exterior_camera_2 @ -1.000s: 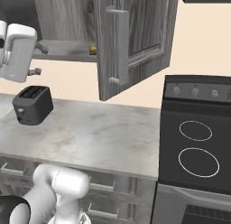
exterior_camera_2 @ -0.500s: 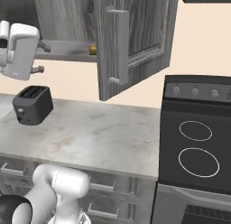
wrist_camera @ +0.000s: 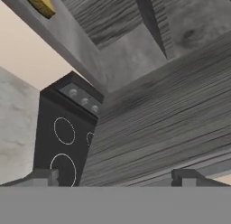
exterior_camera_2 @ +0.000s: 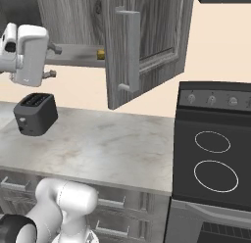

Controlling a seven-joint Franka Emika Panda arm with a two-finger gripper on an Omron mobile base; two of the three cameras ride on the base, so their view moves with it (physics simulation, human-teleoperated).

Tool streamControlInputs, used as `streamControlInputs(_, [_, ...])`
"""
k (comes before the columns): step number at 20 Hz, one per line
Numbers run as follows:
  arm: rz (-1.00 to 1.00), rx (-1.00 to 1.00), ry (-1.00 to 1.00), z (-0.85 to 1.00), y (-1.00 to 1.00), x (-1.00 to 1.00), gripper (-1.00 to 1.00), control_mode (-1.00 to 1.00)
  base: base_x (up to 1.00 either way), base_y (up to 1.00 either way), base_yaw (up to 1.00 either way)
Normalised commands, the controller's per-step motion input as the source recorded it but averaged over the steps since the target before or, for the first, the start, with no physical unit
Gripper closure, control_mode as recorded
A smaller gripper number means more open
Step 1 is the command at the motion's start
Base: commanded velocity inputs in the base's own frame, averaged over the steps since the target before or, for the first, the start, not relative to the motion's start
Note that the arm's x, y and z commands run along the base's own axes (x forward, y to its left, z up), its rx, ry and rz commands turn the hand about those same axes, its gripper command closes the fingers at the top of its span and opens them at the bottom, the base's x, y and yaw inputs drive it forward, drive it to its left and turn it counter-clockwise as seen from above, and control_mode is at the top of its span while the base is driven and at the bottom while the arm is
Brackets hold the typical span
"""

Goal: Open the cabinet. Pick the sponge and place it next to the sink. Then close the cabinet.

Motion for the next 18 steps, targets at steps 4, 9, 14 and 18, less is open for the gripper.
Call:
streamControlInputs(4, [0.00,-0.20,0.03,0.00,-0.38,0.03,-1.00,-1.00,0.00,0.00,0.00])
streamControlInputs(9, [0.00,-0.23,0.14,0.00,-0.33,0.09,-1.00,-1.00,0.00,0.00,0.00])
streamControlInputs(14, [0.00,-0.23,0.18,0.00,-0.13,0.21,-1.00,-1.00,0.00,0.00,0.00])
streamControlInputs(18, [0.00,-0.20,0.16,0.00,-0.11,0.31,-1.00,-1.00,0.00,0.00,0.00])
